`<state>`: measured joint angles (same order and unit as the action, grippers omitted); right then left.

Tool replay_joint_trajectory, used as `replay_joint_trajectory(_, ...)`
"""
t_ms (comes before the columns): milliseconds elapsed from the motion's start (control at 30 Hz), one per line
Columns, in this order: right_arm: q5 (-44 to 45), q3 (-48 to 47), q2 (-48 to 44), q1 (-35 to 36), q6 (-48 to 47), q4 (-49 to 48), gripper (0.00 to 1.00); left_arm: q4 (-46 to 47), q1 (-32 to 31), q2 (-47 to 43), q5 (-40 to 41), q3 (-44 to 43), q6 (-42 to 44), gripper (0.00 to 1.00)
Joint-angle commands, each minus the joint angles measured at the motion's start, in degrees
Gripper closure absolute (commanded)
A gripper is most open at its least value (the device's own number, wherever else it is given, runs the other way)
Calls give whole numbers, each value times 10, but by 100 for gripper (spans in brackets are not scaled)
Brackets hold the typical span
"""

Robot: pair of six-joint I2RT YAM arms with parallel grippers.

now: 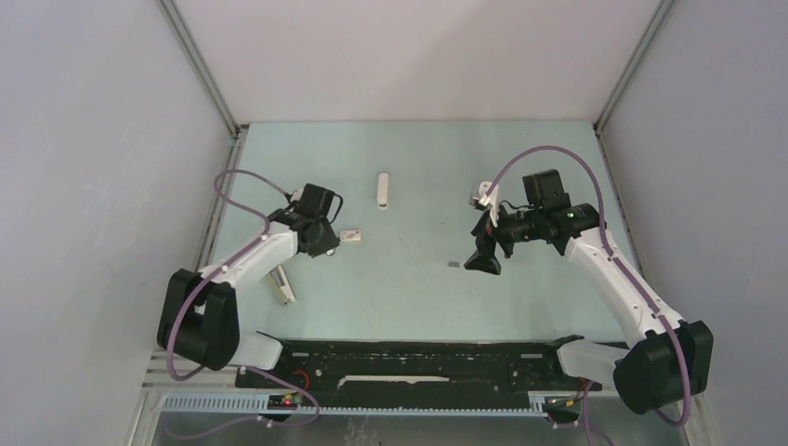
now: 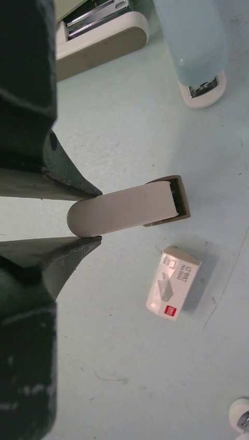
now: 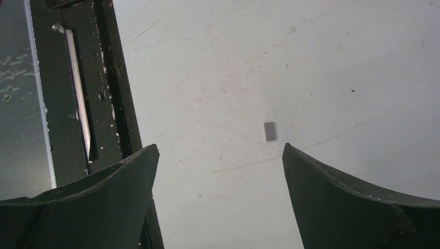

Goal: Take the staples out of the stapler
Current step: Pick up the stapler from the center of the board, then unload the staple at the center of the board.

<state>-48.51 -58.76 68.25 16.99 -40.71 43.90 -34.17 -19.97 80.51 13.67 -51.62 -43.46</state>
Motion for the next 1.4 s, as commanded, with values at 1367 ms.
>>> replay_joint_trajectory(1367, -184, 76, 87, -39, 99, -162, 0, 358, -162, -44, -258, 64, 274, 100)
